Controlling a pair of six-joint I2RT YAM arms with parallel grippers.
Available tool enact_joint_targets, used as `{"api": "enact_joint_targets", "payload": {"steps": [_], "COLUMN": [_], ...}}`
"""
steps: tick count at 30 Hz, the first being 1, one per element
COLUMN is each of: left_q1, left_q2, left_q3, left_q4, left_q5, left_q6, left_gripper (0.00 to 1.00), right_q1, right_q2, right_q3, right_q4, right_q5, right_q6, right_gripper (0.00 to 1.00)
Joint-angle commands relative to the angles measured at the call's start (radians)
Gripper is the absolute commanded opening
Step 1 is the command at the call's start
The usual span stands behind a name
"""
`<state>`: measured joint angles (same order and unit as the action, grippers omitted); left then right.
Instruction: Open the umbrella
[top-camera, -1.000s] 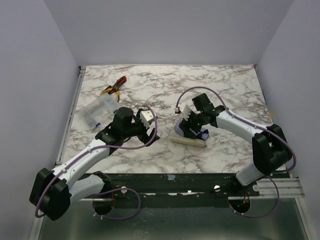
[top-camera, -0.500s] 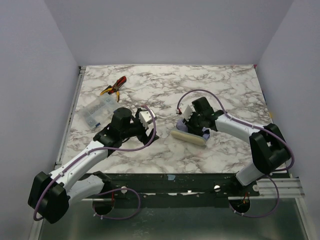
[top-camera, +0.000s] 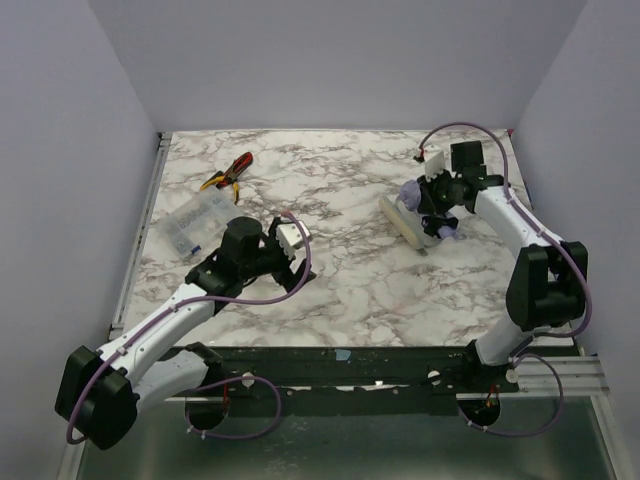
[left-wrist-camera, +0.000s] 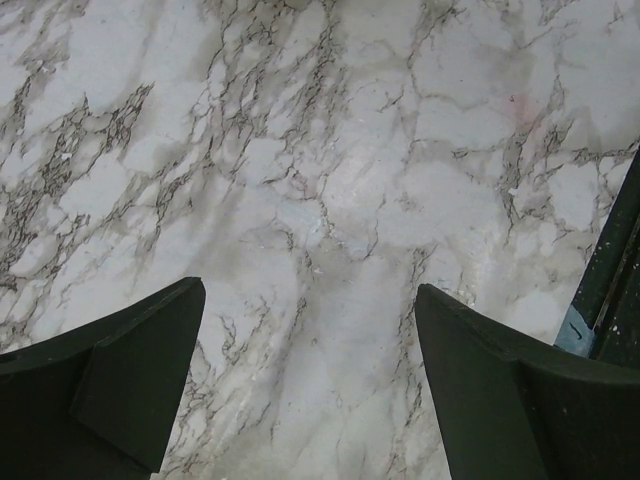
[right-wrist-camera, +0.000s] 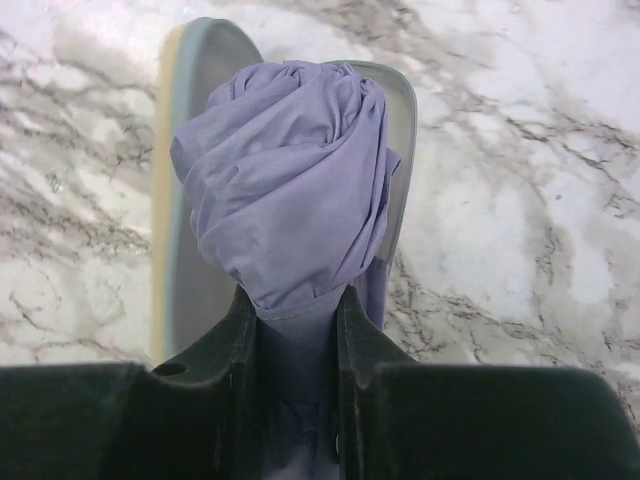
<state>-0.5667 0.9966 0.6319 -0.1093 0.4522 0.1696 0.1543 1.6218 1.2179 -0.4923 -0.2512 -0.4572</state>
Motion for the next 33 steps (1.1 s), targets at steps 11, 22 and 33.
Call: {"api": "enact_joint_targets", "payload": {"steps": [11, 22, 33], "left_q1": [0.085, 0.113, 0.118], "left_q2": [-0.053, -0.132, -0.174], "left_q3": [0.067, 0.068, 0.067], "left_q4": [-0.159, -0.249, -0.279], "left_q5": [-0.033, -0.048, -0.103], "left_q6": [-0.021, -0.044, -0.045], "left_gripper": [0.99, 0.99, 0.99], "right_q1": [-0.027, 0.158, 0.122], "right_q2": [0.085, 0.127, 0.264], "right_q3": [0.292, 0.120, 0.089], "right_q4": [-0.107, 0.083, 0.144], "right_q5": [-0.327, -0.289, -0.089], "right_q6": [0.166, 0.442, 0.468], "right_gripper": [0.00, 0.00, 0.00]}}
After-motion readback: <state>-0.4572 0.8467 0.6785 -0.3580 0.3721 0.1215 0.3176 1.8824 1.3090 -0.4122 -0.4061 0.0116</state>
